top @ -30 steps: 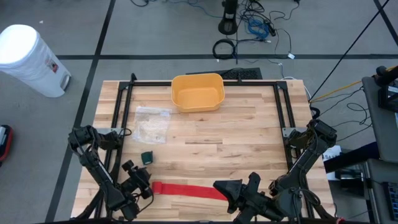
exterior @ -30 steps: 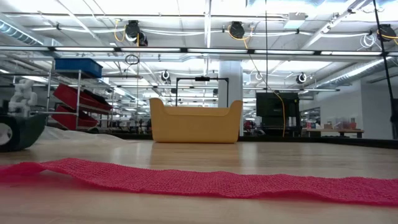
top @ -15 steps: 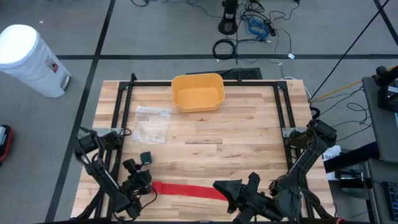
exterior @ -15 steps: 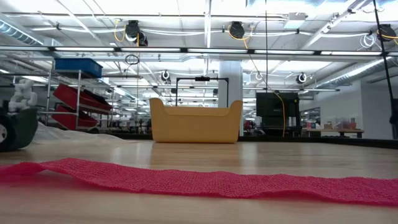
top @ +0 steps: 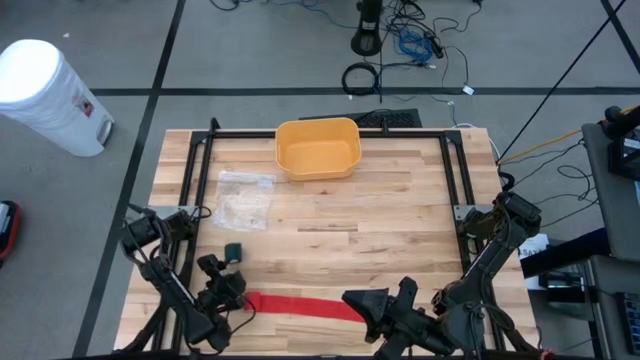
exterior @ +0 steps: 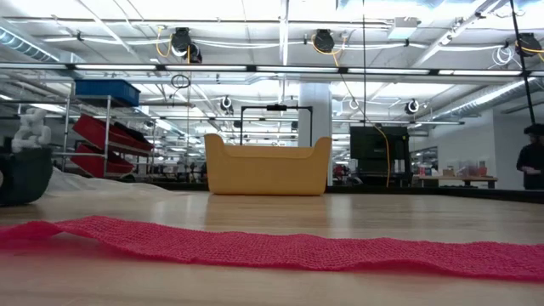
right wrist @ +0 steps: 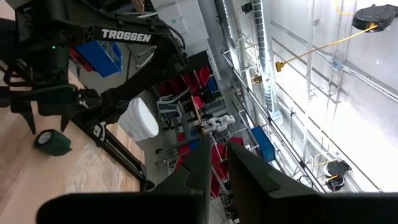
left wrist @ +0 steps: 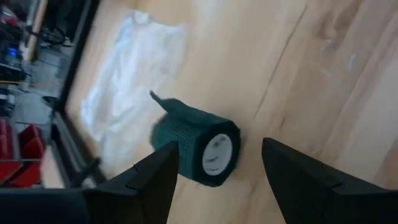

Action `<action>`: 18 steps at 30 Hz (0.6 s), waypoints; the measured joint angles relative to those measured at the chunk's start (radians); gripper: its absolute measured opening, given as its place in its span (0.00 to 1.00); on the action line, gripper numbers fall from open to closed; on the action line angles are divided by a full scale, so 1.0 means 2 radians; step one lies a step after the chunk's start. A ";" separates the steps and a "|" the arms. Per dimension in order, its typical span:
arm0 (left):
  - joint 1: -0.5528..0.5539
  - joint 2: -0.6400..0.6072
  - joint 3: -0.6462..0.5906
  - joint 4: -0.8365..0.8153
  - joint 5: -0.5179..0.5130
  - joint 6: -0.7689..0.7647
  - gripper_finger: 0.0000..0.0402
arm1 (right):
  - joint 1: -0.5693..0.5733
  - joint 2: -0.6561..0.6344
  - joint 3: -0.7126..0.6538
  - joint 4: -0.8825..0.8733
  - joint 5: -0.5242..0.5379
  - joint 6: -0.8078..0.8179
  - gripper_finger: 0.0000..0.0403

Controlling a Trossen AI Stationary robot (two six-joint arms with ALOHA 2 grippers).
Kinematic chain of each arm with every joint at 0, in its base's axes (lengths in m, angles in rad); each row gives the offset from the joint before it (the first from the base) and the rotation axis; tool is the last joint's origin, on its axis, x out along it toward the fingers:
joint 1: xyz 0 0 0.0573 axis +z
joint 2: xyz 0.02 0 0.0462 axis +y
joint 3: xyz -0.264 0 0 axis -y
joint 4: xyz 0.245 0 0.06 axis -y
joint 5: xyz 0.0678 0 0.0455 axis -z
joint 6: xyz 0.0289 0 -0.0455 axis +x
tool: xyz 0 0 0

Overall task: Roll bandage
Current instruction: Roll the green bandage

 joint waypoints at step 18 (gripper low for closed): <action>0.006 0.022 0.002 -0.024 0.001 0.019 0.59 | 0.000 0.000 0.000 -0.004 0.000 0.002 0.10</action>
